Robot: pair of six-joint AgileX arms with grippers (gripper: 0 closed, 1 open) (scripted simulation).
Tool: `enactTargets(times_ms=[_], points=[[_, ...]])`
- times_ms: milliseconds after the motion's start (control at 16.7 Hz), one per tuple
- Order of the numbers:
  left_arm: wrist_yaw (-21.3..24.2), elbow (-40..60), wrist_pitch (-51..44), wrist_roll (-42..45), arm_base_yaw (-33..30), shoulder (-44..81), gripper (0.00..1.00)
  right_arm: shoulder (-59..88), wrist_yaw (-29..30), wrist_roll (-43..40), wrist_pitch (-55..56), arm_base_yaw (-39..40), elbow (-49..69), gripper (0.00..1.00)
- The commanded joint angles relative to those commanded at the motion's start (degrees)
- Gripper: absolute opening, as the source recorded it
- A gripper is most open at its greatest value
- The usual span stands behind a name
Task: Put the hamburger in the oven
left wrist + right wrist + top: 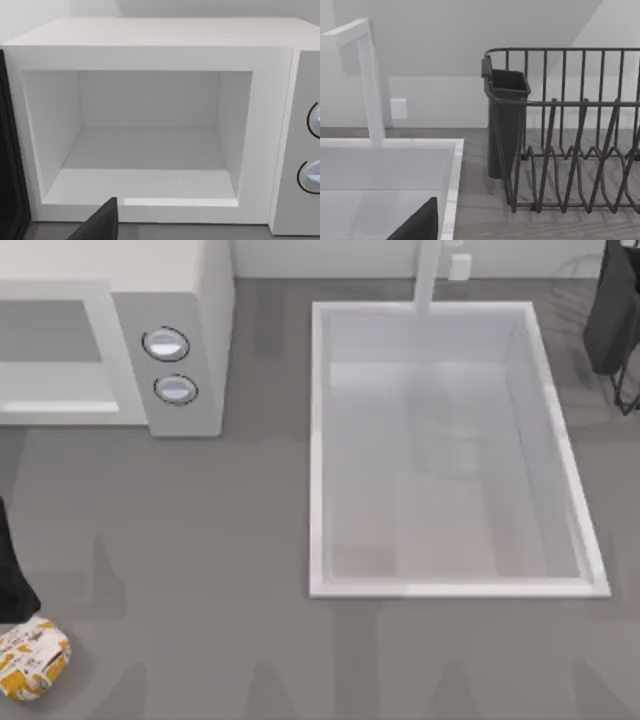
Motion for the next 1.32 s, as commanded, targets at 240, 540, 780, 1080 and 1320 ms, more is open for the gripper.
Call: enactTargets(times_ms=[240,540,780,1080,1320], points=[[0.01,1.63,-1.78,1.24,-0.19,1.96,1.00,0.00,0.00,0.00,0.00,0.00,0.00,1.00],[0.01,11.91,-13.84,9.18,-1.36,17.27,1.00,0.00,0.00,0.00,0.00,0.00,0.00,1.00],[-0.03,22.60,-27.86,17.85,-2.58,39.23,1.00,0.00,0.00,0.00,0.00,0.00,0.00,1.00],[-0.10,35.32,-44.09,28.07,-3.98,64.66,1.00,0.00,0.00,0.00,0.00,0.00,0.00,1.00],[-0.20,43.17,-52.60,33.76,-4.70,76.43,1.00,0.00,0.00,0.00,0.00,0.00,0.00,1.00]])
